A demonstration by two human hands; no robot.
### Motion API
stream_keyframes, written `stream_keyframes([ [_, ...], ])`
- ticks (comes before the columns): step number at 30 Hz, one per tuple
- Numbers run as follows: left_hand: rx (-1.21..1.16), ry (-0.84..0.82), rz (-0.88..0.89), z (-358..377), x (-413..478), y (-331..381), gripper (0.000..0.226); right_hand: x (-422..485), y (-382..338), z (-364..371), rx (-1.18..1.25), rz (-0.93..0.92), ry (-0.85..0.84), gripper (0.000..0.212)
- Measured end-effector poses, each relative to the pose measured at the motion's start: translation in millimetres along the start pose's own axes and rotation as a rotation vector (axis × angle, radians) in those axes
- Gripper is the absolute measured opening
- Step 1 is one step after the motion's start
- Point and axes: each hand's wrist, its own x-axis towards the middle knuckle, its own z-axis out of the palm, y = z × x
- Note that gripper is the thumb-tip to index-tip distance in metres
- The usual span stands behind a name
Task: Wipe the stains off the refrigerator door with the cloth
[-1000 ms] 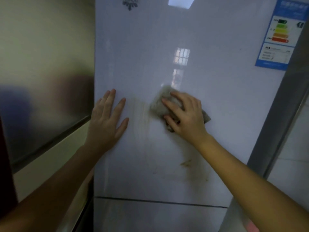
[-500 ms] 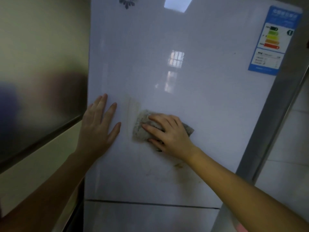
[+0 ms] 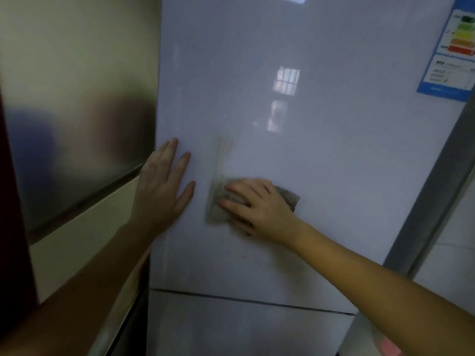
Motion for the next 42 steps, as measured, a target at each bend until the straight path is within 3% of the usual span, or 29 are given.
stream_keyframes([
  [4,0.03,0.007,0.03,0,0,-5,0.059,-10,3,-1,0.008,-0.082,-0.035,0.033],
  [10,0.058,-0.018,0.024,2,-2,-4,0.062,70,58,-45,-0.088,0.328,0.248,0.045],
  [13,0.062,-0.017,0.029,3,-2,-5,0.062,104,66,-50,-0.055,0.408,0.3,0.048],
  [17,0.064,-0.005,0.046,2,-2,-6,0.062,99,36,-26,-0.05,0.178,0.174,0.046],
  [23,0.062,0.008,0.088,-1,-2,-11,0.058,4,-2,4,-0.012,-0.237,-0.117,0.036],
  [25,0.049,-0.005,0.08,0,-3,-11,0.058,7,12,-5,-0.027,-0.208,-0.1,0.037],
  [32,0.018,-0.026,0.062,-1,-4,-9,0.057,110,58,-41,-0.086,0.253,0.187,0.047],
  [38,-0.004,-0.005,-0.096,1,-59,-5,0.058,84,1,1,-0.028,0.103,0.111,0.043],
  [42,0.01,-0.023,-0.065,1,-99,3,0.057,28,-34,26,0.027,-0.077,-0.02,0.036],
])
